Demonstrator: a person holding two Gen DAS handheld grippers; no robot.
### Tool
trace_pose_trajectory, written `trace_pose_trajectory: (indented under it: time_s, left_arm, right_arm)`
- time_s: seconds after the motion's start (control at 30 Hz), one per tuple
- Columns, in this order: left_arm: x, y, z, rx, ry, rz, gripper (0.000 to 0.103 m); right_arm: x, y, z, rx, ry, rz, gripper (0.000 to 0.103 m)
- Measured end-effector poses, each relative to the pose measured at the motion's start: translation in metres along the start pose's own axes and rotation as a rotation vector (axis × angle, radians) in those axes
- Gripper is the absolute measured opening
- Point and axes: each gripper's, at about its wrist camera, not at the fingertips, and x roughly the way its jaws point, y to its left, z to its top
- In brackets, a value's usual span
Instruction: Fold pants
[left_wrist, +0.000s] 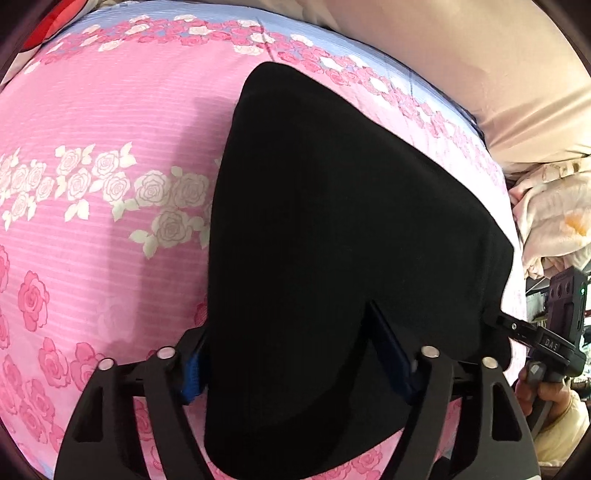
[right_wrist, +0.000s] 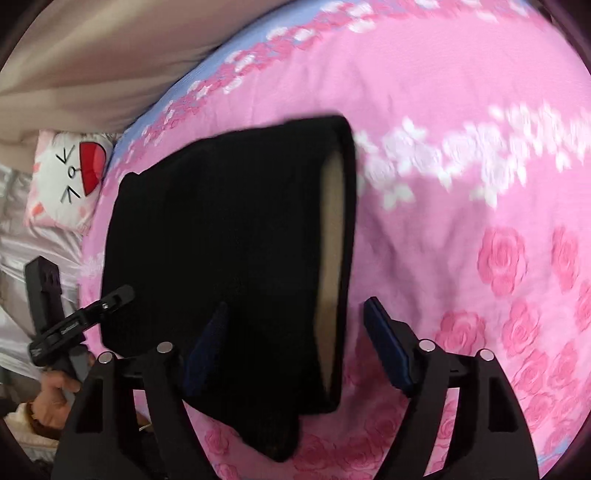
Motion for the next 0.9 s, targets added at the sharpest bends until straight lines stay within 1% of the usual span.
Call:
trace_pose_trajectory:
  time_s: [0.03,0.07,0.1,0.13,0.17,0.2,0.23,0.27,0.3,0.33,0.37,0.43,0.5,0.53,0.57,0.6,0.63,0.67,0.7,0.77,0.8,0.83,0.87,0.9]
  left_arm:
    - [0.002,0.0,0.003,-0.001,-0.004,-0.002,0.083]
    - [0.003,-0.002,0.0,0.006,-0.006,0.006,0.087]
    - [0.006,-0.011,0.0,0.03,-0.003,0.03,0.088]
    - [0.009,-0.016,0.0,0.056,0.002,0.05,0.089]
    - [0.009,-0.019,-0.001,0.068,0.005,0.065,0.088]
    - [0.01,-0.019,0.0,0.063,0.01,0.065,0.085]
    - [0.008,-0.018,0.001,0.055,0.015,0.06,0.075]
    - [0.003,-0.015,0.002,0.047,0.018,0.054,0.062]
    - [-0.001,-0.014,0.003,0.044,0.021,0.041,0.055]
    - [-0.009,-0.012,0.003,0.047,0.025,0.014,0.042]
    - [-0.015,-0.014,0.0,0.054,0.029,0.0,0.039]
    - [-0.026,-0.016,-0.008,0.074,0.061,-0.027,0.037]
    - [-0.034,-0.016,-0.022,0.075,0.098,-0.059,0.037]
    - [-0.034,-0.016,-0.032,0.076,0.116,-0.067,0.037]
    - [-0.033,-0.016,-0.039,0.076,0.126,-0.069,0.04]
    - [-0.029,-0.014,-0.049,0.07,0.133,-0.062,0.043]
    - [-0.023,-0.012,-0.055,0.057,0.136,-0.045,0.048]
    - [-0.018,-0.009,-0.059,0.036,0.129,-0.02,0.059]
    - [-0.017,-0.007,-0.06,0.023,0.119,-0.011,0.064]
    - [-0.017,-0.007,-0.059,0.024,0.099,0.03,0.078]
    - [-0.018,-0.009,-0.059,0.039,0.078,0.067,0.081]
    - [-0.016,-0.011,-0.058,0.048,0.073,0.08,0.085]
    - [-0.012,-0.012,-0.058,0.053,0.08,0.08,0.085]
    - [-0.007,-0.014,-0.058,0.053,0.09,0.056,0.086]
  right_arm:
    - [0.001,0.001,0.0,-0.003,-0.002,0.002,0.075]
    - [0.004,0.006,0.002,-0.02,0.008,0.001,0.075]
    - [0.007,0.01,0.002,-0.037,0.015,0.004,0.07]
    - [0.011,0.015,0.002,-0.053,0.028,0.017,0.055]
    - [0.015,0.02,0.003,-0.063,0.04,0.012,0.054]
    - [0.015,0.023,0.005,-0.066,0.04,0.007,0.048]
    - [0.012,0.023,0.006,-0.059,0.045,0.042,0.038]
    - [0.007,0.025,0.006,-0.061,0.043,0.045,0.034]
    - [0.002,0.028,0.006,-0.076,0.043,0.046,0.032]
    - [-0.004,0.031,0.004,-0.091,0.042,0.054,0.031]
    - [-0.013,0.036,0.002,-0.103,0.044,0.074,0.03]
    - [-0.027,0.042,-0.005,-0.133,0.06,0.081,0.03]
    - [-0.036,0.043,-0.018,-0.161,0.094,0.081,0.03]
    - [-0.034,0.04,-0.022,-0.164,0.107,0.076,0.03]
    - [-0.028,0.032,-0.029,-0.161,0.131,0.059,0.031]
    - [-0.02,0.024,-0.035,-0.155,0.154,0.038,0.037]
    - [-0.012,0.016,-0.039,-0.143,0.17,0.011,0.043]
    - [-0.004,0.006,-0.042,-0.117,0.175,-0.004,0.059]
    - [-0.004,0.002,-0.042,-0.101,0.162,0.009,0.064]
    - [-0.002,0.0,-0.042,-0.092,0.146,0.034,0.067]
    - [-0.001,0.0,-0.042,-0.094,0.142,0.044,0.072]
    - [0.001,0.002,-0.042,-0.099,0.134,0.05,0.077]
    - [0.002,0.004,-0.042,-0.11,0.129,0.042,0.078]
    - [0.004,0.007,-0.044,-0.129,0.127,0.03,0.077]
